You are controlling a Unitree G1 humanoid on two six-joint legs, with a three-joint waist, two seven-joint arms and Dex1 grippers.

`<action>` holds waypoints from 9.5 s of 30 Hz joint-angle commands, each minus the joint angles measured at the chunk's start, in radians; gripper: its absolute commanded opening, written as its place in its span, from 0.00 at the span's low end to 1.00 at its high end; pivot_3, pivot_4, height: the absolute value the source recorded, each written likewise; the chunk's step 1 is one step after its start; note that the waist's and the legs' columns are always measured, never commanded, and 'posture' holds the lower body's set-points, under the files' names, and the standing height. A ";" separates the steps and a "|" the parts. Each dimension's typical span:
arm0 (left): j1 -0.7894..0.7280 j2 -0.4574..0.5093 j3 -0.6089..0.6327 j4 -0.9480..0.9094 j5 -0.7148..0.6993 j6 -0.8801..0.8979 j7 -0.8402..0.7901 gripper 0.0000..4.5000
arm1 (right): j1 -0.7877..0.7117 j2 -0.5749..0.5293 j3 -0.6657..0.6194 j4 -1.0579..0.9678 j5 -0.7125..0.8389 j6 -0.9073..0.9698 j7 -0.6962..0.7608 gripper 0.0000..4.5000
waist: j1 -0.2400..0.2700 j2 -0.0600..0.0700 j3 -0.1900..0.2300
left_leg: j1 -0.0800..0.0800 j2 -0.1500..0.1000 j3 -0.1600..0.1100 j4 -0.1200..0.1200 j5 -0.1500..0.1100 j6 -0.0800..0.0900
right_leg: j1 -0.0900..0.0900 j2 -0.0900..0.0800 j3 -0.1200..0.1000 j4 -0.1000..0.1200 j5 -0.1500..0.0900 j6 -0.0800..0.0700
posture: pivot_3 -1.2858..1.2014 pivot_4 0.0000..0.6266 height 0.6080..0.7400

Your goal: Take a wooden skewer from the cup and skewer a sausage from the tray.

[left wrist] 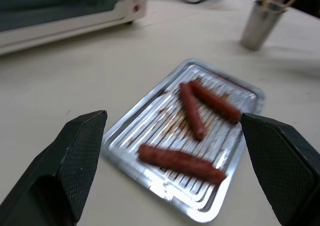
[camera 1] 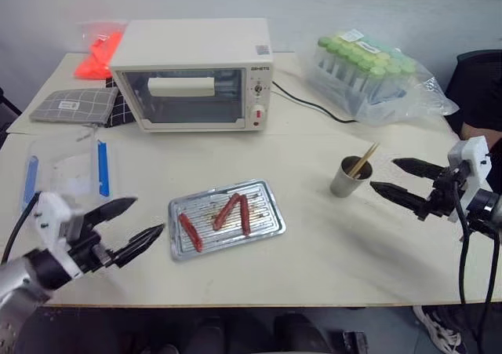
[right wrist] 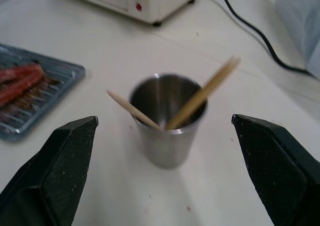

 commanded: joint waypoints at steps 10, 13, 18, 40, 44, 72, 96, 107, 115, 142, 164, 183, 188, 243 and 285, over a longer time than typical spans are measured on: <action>-0.235 0.097 -0.153 0.050 -0.056 0.048 -0.069 0.99 | -0.003 0.128 0.069 -0.111 0.045 0.002 -0.144 1.00 | -0.004 0.000 0.000 | 0.000 0.000 0.000 -0.001 0.000 0.000 | -0.001 0.000 0.001 0.000 0.000 0.000 | 0.52 0.24 1.00; -0.244 0.092 -0.165 0.051 -0.050 0.045 -0.071 0.99 | -0.010 0.142 0.094 -0.088 0.023 -0.024 -0.150 1.00 | -0.002 0.000 0.000 | 0.000 0.000 0.000 0.000 0.000 0.000 | -0.001 0.000 0.000 0.000 0.000 0.000 | 0.52 0.24 1.00; -0.258 0.085 -0.180 0.057 -0.036 0.037 -0.070 1.00 | -0.035 0.174 0.142 -0.026 -0.031 -0.081 -0.163 0.75 | -0.002 0.000 0.000 | 0.000 0.000 0.000 0.000 0.000 0.000 | -0.001 0.000 0.000 0.000 0.000 0.000 | 0.52 0.24 1.00; -0.330 0.050 -0.240 0.080 0.004 0.026 -0.056 1.00 | -0.064 0.198 0.139 0.010 -0.022 -0.114 -0.173 0.01 | -0.003 0.000 0.000 | 0.000 0.000 0.000 0.000 0.000 -0.001 | -0.001 0.000 0.000 0.001 0.000 0.000 | 0.52 0.24 1.00; -0.348 0.041 -0.260 0.083 0.008 0.024 -0.054 1.00 | -0.084 0.176 0.116 0.000 -0.007 -0.091 -0.186 0.01 | -0.002 0.000 0.000 | 0.000 0.000 0.000 0.000 0.000 -0.001 | -0.001 0.000 0.000 0.001 0.000 0.000 | 0.52 0.24 1.00; -0.718 -0.190 -0.469 0.180 0.100 -0.049 0.053 1.00 | -0.669 0.261 0.034 0.193 1.297 0.340 -1.042 0.01 | -0.004 -0.003 0.002 | -0.007 0.002 0.000 0.007 0.000 0.000 | -0.003 0.002 -0.001 0.004 0.001 0.001 | 0.52 0.24 1.00; -0.975 -0.439 -0.612 0.341 0.210 -0.131 0.040 0.64 | -0.609 0.494 0.043 0.043 1.297 0.308 -1.196 0.00 | -0.024 -0.002 0.001 | -0.023 0.001 -0.004 0.017 0.000 0.000 | -0.019 0.002 -0.003 0.014 0.002 0.003 | 0.52 0.24 1.00; -0.994 -0.459 -0.566 0.349 0.180 -0.108 0.072 0.46 | -0.596 0.493 0.049 0.029 1.297 0.294 -1.198 0.00 | -0.027 -0.002 0.001 | -0.023 0.001 -0.004 0.017 0.000 0.000 | -0.019 0.002 -0.003 0.014 0.002 0.003 | 0.52 0.24 1.00; -0.992 -0.455 -0.565 0.343 0.172 -0.097 0.072 0.01 | -0.587 0.491 0.055 0.018 1.297 0.282 -1.198 0.00 | -0.027 -0.002 0.001 | -0.023 0.001 -0.004 0.018 0.000 0.000 | -0.019 0.002 -0.003 0.014 0.002 0.003 | 0.52 0.24 1.00; -0.765 0.065 -0.210 0.266 -0.018 0.182 -0.084 0.00 | -0.506 0.055 0.230 -0.108 1.110 0.393 -1.059 0.43 | -0.031 -0.002 0.002 | -0.023 0.002 -0.005 0.015 0.000 0.000 | -0.019 0.002 -0.002 0.011 0.002 0.003 | 0.52 0.24 1.00; -0.572 0.333 -0.065 0.390 0.010 0.168 -0.373 0.00 | -0.521 0.336 0.793 -0.063 0.367 0.466 -0.889 0.50 | -0.021 -0.001 0.002 | -0.023 -0.003 -0.010 0.013 0.001 -0.001 | -0.020 -0.002 -0.004 0.006 0.001 0.002 | 0.52 0.24 1.00; -0.605 0.319 -0.107 0.405 0.024 0.120 -0.383 0.00 | -0.516 0.489 0.859 -0.008 0.031 0.461 -0.724 0.72 | -0.033 -0.001 0.002 | -0.021 -0.006 -0.011 0.012 0.001 0.000 | -0.022 -0.010 -0.021 0.016 0.001 0.002 | 0.52 0.24 1.00; -0.608 0.316 -0.109 0.404 0.023 0.120 -0.381 0.00 | -0.519 0.476 0.913 -0.015 -0.079 0.419 -0.663 0.72 | -0.035 -0.001 0.002 | -0.021 -0.006 -0.011 0.013 0.001 0.000 | -0.022 -0.010 -0.022 0.016 0.001 0.002 | 0.52 0.24 1.00; -0.681 0.291 -0.172 0.398 0.005 0.142 -0.380 0.00 | -0.448 0.430 0.853 -0.081 -0.337 0.353 -0.362 0.07 | -0.031 -0.001 0.002 | -0.020 -0.007 -0.012 0.015 0.001 0.000 | -0.022 -0.010 -0.023 0.021 0.001 0.002 | 0.52 0.24 1.00; -0.856 0.204 -0.456 0.369 0.016 0.151 -0.546 0.00 | -0.918 0.029 0.590 -0.025 0.146 0.572 0.284 0.07 | -0.025 -0.001 0.003 | -0.021 -0.007 -0.013 0.016 0.000 0.000 | -0.021 -0.011 -0.023 0.017 0.001 0.002 | 0.52 0.24 1.00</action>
